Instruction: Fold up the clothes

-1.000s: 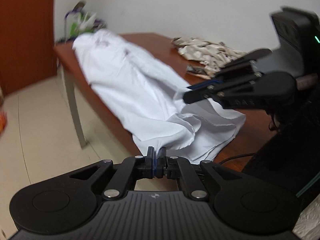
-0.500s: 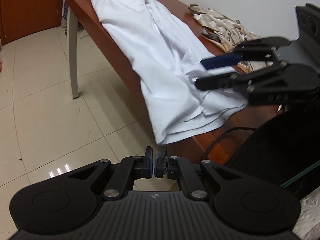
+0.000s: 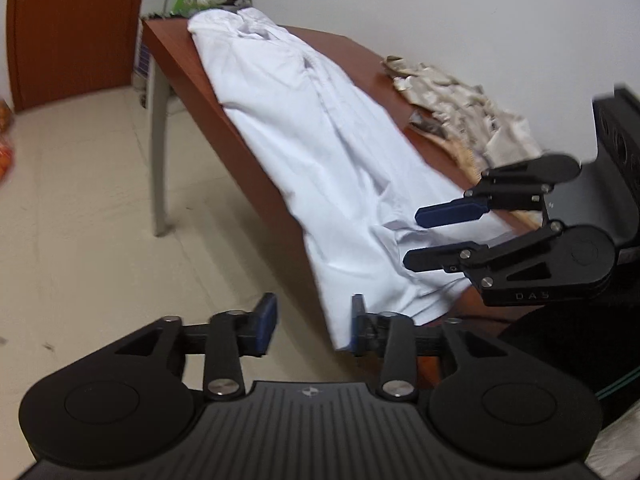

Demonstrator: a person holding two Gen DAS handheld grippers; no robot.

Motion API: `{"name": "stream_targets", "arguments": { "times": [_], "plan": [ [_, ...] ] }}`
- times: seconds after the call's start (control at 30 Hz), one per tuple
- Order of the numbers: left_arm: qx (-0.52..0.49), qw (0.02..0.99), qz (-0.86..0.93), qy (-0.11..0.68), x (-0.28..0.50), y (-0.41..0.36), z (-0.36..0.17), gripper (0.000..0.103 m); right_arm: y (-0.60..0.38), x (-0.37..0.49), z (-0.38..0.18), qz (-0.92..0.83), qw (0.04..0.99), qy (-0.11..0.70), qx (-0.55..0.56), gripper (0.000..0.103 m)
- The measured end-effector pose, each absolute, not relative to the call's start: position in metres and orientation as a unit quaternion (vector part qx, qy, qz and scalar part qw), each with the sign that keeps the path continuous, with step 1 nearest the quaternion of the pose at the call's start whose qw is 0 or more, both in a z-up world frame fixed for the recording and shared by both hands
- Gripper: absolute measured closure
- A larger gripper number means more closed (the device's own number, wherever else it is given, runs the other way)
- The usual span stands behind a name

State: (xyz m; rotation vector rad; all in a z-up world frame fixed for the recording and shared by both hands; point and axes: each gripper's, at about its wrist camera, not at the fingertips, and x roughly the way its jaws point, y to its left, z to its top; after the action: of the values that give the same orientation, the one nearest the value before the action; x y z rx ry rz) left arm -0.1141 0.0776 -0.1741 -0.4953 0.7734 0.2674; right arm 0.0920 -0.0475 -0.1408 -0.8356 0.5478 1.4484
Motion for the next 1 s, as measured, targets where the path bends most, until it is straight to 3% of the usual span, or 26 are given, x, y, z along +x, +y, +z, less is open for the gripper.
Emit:
{"name": "stream_targets", "arguments": {
  "times": [0.13, 0.23, 0.63, 0.67, 0.7, 0.73, 0.8, 1.0],
  "plan": [
    [-0.288, 0.88, 0.096, 0.365, -0.109, 0.084, -0.176, 0.039, -0.072, 0.099, -0.129, 0.632, 0.648, 0.236, -0.352, 0.05],
    [-0.338, 0.864, 0.085, 0.363, -0.104, 0.091, -0.181, 0.029, -0.086, 0.103, -0.127, 0.632, 0.649, 0.242, -0.349, 0.048],
    [-0.538, 0.759, 0.061, 0.363, -0.092, 0.122, -0.221, 0.03, -0.095, 0.096, -0.135, 0.632, 0.65, 0.24, -0.346, 0.025],
    [-0.54, 0.756, 0.061, 0.364, -0.091, 0.122, -0.221, 0.033, -0.095, 0.095, -0.136, 0.633, 0.65, 0.239, -0.346, 0.022],
    [-0.538, 0.757, 0.061, 0.365, -0.092, 0.122, -0.22, 0.048, -0.095, 0.094, -0.136, 0.634, 0.65, 0.237, -0.345, 0.021],
    [-0.534, 0.76, 0.063, 0.365, -0.092, 0.122, -0.218, 0.073, -0.095, 0.093, -0.137, 0.635, 0.65, 0.236, -0.345, 0.02],
    [-0.532, 0.769, 0.059, 0.35, -0.096, 0.123, -0.214, 0.09, -0.084, 0.099, -0.14, 0.638, 0.646, 0.234, -0.347, 0.019],
    [-0.534, 0.788, 0.031, 0.306, -0.094, 0.123, -0.191, 0.096, -0.072, 0.087, -0.145, 0.654, 0.63, 0.222, -0.355, 0.017]
  ]
}}
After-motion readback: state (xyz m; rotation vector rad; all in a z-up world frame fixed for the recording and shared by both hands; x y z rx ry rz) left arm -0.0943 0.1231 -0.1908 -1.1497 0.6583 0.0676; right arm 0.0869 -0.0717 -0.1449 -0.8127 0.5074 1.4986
